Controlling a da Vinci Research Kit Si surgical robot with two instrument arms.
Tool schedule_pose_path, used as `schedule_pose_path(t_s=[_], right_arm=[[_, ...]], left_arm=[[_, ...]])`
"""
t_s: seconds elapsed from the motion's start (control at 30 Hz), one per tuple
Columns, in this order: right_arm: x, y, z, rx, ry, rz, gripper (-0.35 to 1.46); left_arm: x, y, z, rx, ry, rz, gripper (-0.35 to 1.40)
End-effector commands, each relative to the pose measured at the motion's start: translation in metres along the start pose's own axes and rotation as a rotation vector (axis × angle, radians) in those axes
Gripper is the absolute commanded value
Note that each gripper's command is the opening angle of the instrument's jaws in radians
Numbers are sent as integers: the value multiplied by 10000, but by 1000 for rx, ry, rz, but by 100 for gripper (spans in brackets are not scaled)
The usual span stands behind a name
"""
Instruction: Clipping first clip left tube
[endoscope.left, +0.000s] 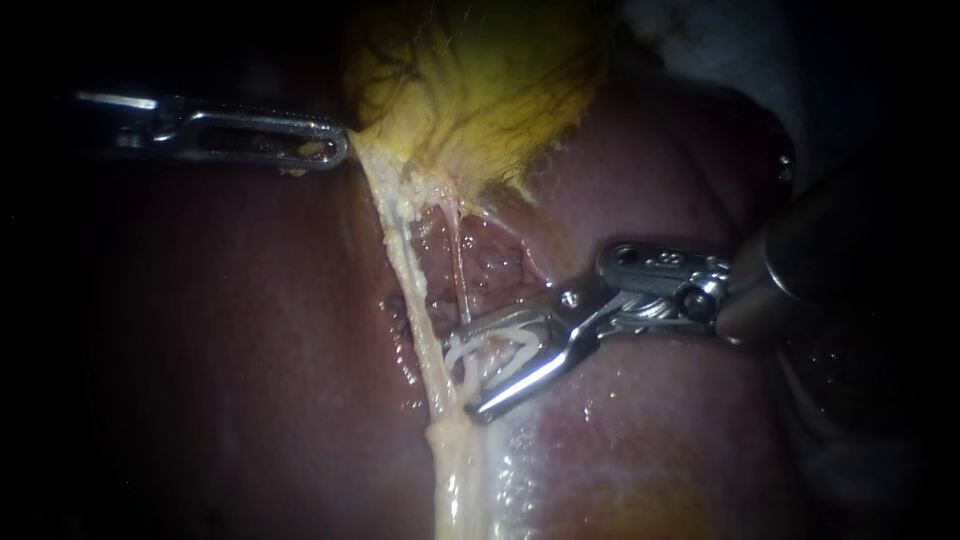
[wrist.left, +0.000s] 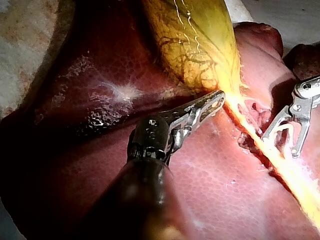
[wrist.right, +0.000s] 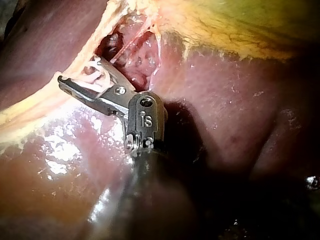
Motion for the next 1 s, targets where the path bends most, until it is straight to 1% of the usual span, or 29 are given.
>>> schedule_pose_path(t_s=[0.03,0.23,0.43,0.5,0.57,0.77,0.83,1.0], right_arm=[[-2,2,1,3,-3,0,60],[-11,13,6,6,-10,9,60],[-19,22,15,24,-23,14,60],[-20,24,19,36,-7,17,60],[-17,26,24,51,11,21,60],[-10,30,36,104,43,37,60],[-8,29,40,124,54,40,60],[-3,24,44,173,98,44,59]], left_arm=[[0,0,0,0,0,0,-35],[0,0,0,-1,0,0,-35],[0,0,1,-1,0,0,-35],[0,0,1,-1,0,0,-35],[0,0,1,-1,0,0,-35],[0,0,1,-1,0,0,-35],[0,0,1,-1,0,0,-35],[0,0,1,-1,0,0,-35]])
